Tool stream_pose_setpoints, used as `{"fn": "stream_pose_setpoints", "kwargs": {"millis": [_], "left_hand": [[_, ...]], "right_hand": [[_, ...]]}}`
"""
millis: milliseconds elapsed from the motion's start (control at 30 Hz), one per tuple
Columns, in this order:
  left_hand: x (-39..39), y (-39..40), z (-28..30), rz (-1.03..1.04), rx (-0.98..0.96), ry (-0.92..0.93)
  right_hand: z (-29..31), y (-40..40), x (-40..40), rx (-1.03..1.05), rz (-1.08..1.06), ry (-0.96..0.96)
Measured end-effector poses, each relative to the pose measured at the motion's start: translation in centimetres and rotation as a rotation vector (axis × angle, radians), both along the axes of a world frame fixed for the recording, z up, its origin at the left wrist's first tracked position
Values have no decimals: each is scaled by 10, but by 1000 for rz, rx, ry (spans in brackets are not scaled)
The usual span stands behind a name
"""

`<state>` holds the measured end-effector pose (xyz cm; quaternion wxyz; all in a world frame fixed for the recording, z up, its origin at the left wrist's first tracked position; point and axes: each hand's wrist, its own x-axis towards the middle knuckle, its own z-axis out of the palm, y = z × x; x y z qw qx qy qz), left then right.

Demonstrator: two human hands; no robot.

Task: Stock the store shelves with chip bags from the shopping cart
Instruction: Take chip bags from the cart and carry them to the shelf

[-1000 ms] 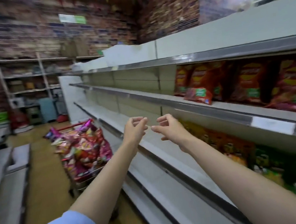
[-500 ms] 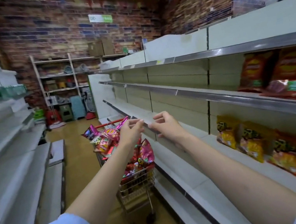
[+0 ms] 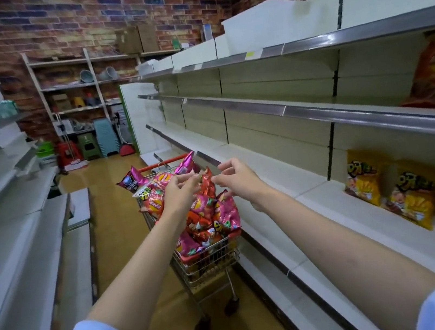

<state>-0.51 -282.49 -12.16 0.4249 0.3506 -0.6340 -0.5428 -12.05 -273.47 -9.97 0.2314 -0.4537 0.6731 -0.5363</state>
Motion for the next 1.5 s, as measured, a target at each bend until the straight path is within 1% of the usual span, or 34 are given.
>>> {"fn": "stream_pose_setpoints", "kwargs": {"millis": [133, 400, 600, 700, 867, 1000, 1200, 1300, 1500], "left_hand": [[-10, -57, -13, 40, 53, -8], [-38, -198, -35, 172, 105, -60], [-47, -278, -60, 233, 168, -80], [-39, -313, -72, 263, 189, -104], [-15, -375, -86, 295, 240, -96], [7, -438, -95, 278, 255, -87], [50, -551, -95, 202, 252, -96], [72, -598, -104, 162, 272, -158], [79, -669, -130, 95, 296, -266]], "right_hand": [[-15, -66, -14, 26, 47, -30], [-51, -226, -56, 86, 148, -101], [-77, -324, -80, 146, 192, -222], [-96, -362, -71, 196, 221, -268], [-122, -431, -45, 281, 241, -276], [-131, -494, -19, 295, 240, -239], [-129, -601, 24, 277, 196, -173], [-134, -649, 42, 305, 187, -116], [-154, -712, 45, 360, 142, -139]]}}
